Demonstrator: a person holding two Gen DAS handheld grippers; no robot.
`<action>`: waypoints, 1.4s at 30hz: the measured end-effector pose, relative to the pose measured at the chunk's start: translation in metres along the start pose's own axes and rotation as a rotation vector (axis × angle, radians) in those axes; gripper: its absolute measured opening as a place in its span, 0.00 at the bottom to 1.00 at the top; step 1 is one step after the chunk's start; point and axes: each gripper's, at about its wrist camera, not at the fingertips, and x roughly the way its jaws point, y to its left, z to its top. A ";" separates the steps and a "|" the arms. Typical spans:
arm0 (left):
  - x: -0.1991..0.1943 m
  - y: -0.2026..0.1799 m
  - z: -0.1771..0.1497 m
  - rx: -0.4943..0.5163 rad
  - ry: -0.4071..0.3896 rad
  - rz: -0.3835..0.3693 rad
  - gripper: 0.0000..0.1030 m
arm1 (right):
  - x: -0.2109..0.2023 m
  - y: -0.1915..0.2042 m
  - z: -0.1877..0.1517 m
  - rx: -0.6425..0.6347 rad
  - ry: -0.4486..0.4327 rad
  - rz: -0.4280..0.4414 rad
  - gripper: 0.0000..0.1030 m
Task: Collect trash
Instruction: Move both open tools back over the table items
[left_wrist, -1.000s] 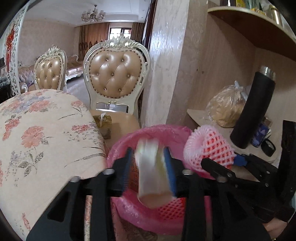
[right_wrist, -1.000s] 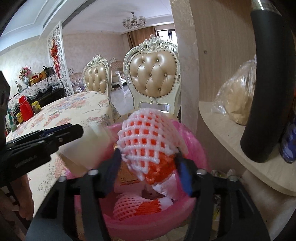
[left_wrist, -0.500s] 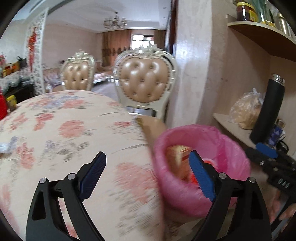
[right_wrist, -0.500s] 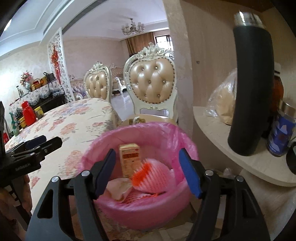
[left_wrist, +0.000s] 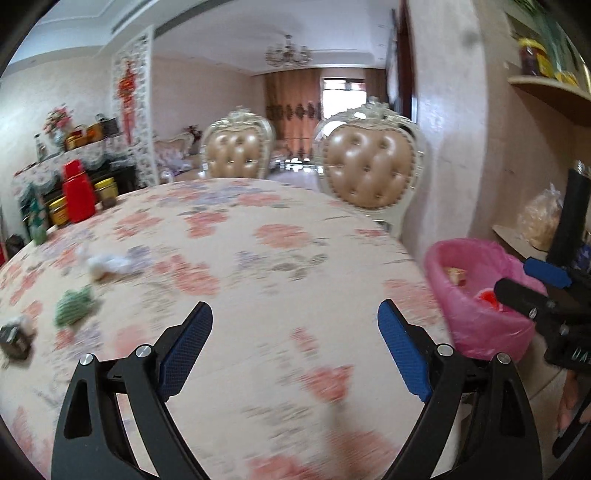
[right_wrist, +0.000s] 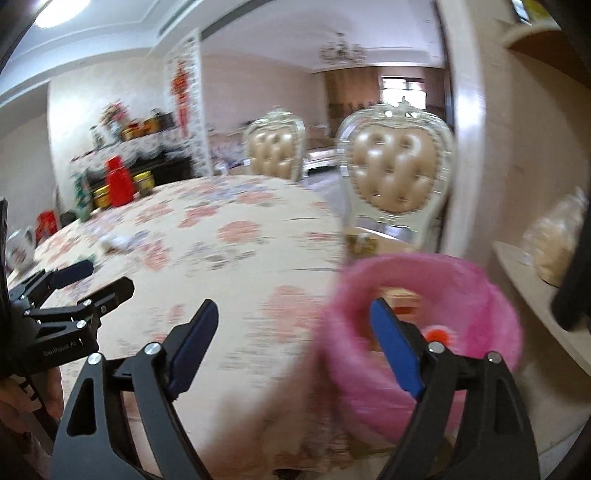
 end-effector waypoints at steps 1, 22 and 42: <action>-0.006 0.015 -0.003 -0.015 0.001 0.024 0.82 | 0.002 0.013 0.001 -0.014 0.005 0.015 0.82; -0.063 0.298 -0.040 -0.237 0.086 0.514 0.82 | 0.068 0.283 0.011 -0.258 0.128 0.333 0.82; -0.076 0.401 -0.069 -0.453 0.109 0.573 0.86 | 0.195 0.425 0.029 -0.287 0.296 0.350 0.80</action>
